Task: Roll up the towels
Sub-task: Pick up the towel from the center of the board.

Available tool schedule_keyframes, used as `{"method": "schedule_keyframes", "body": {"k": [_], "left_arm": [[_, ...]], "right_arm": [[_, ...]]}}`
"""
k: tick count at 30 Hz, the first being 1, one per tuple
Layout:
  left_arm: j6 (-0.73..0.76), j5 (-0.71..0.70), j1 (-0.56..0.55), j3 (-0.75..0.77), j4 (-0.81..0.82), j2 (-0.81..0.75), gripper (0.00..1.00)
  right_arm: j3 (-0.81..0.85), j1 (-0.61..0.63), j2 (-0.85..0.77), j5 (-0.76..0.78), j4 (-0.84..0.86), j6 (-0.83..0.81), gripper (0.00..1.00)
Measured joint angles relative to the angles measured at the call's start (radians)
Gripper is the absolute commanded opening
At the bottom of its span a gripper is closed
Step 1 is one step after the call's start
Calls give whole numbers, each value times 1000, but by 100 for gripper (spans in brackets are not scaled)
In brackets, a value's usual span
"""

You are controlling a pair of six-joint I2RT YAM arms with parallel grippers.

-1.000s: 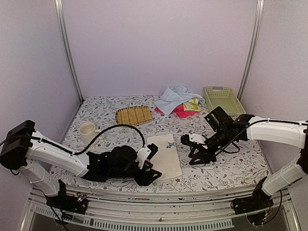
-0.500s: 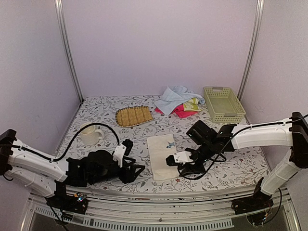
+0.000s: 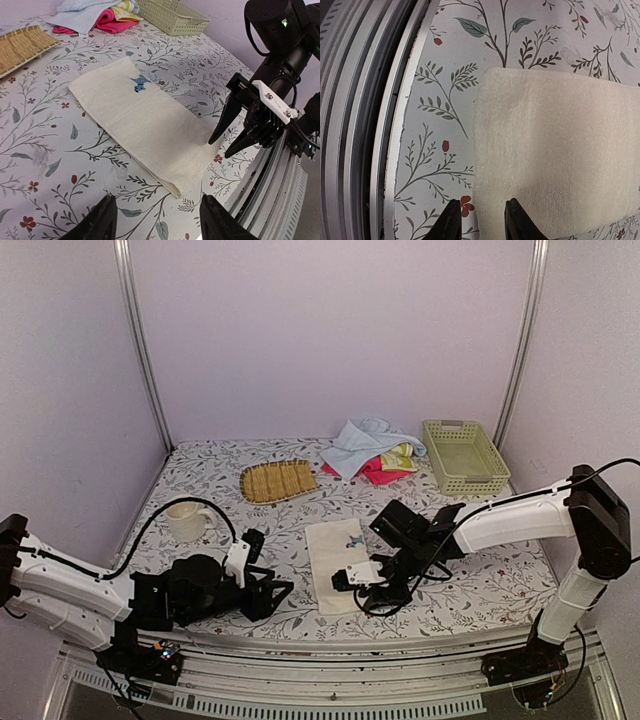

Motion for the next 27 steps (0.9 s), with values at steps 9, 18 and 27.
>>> {"method": "schedule_keyframes", "body": {"k": [9, 18, 27], "left_arm": [[0, -1, 0, 5, -8, 17, 57], [22, 0, 0, 8, -49, 19, 55], [181, 27, -68, 32, -56, 49, 55]], "right_arm": [[11, 6, 46, 18, 8, -1, 35], [25, 10, 93, 64, 30, 16, 21], [26, 8, 93, 54, 31, 14, 9]]}}
